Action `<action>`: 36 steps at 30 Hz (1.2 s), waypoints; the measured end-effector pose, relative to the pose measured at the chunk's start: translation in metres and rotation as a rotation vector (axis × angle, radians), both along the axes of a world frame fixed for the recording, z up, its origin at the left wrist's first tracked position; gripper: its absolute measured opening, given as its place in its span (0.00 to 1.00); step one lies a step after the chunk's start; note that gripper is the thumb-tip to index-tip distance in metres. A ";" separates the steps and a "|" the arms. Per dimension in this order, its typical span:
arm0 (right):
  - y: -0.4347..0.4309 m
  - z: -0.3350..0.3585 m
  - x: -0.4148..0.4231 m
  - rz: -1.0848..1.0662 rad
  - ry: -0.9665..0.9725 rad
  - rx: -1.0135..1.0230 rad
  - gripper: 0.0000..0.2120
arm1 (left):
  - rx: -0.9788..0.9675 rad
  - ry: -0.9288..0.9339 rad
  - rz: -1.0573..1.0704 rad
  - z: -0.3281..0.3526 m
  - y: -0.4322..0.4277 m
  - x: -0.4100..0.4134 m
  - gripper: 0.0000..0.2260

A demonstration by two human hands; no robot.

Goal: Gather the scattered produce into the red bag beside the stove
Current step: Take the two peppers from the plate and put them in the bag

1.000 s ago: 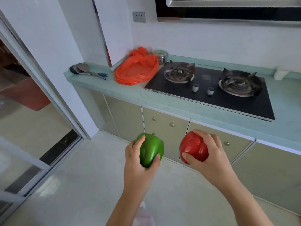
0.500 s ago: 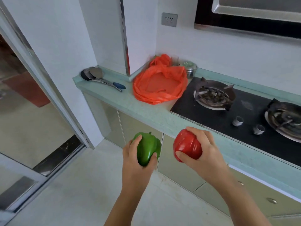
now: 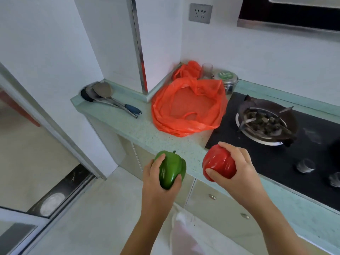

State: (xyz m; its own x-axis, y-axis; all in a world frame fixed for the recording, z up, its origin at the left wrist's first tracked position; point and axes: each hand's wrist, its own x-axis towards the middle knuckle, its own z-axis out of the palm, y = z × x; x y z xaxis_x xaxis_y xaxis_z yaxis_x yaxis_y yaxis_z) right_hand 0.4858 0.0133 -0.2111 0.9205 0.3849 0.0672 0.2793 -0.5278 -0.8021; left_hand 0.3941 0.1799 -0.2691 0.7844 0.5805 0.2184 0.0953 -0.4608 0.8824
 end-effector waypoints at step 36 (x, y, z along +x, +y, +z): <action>0.167 -0.064 0.345 -0.376 0.167 -0.041 0.33 | 0.126 0.079 -0.461 -0.043 0.187 0.417 0.29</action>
